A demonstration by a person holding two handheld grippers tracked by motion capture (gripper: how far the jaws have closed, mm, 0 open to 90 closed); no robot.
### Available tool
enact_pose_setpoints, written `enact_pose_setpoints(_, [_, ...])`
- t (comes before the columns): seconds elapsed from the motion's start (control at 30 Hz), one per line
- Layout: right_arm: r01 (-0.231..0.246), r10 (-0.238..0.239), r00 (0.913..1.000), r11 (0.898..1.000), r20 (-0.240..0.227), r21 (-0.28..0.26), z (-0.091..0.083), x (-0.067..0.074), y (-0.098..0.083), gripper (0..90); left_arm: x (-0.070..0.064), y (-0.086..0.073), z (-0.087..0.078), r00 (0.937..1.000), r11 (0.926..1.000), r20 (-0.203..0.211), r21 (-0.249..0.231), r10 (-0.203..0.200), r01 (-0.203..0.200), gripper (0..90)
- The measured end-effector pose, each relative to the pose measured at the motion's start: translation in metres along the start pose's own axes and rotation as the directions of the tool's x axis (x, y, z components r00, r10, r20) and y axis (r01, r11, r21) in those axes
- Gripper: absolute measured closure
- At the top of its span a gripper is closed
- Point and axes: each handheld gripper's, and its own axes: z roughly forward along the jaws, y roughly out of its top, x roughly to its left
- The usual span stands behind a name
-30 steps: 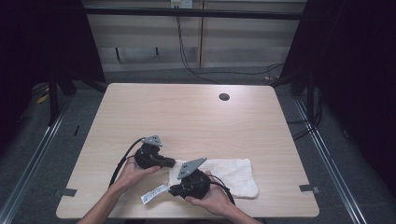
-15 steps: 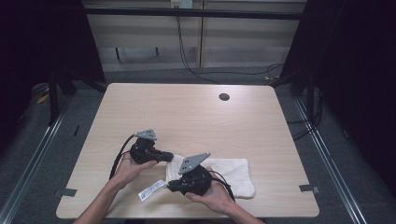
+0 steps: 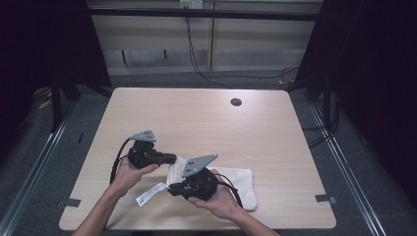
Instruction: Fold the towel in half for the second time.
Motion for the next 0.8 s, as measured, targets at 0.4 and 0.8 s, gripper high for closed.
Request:
enact_pose_setpoints(0.4, [-0.004,0.0,0.9989,0.997,-0.047,-0.08,0.004,-0.002,0.02,84.5,0.0,0.009,-0.034,0.9991,0.9965,-0.039,-0.081,0.017,-0.021,85.2])
enact_pose_setpoints(0.8, [-0.002,-0.004,0.9984,0.993,-0.056,-0.114,0.014,-0.004,0.041,84.5,0.016,0.003,-0.053,0.9976,0.9942,-0.061,-0.104,-0.033,0.026,85.1])
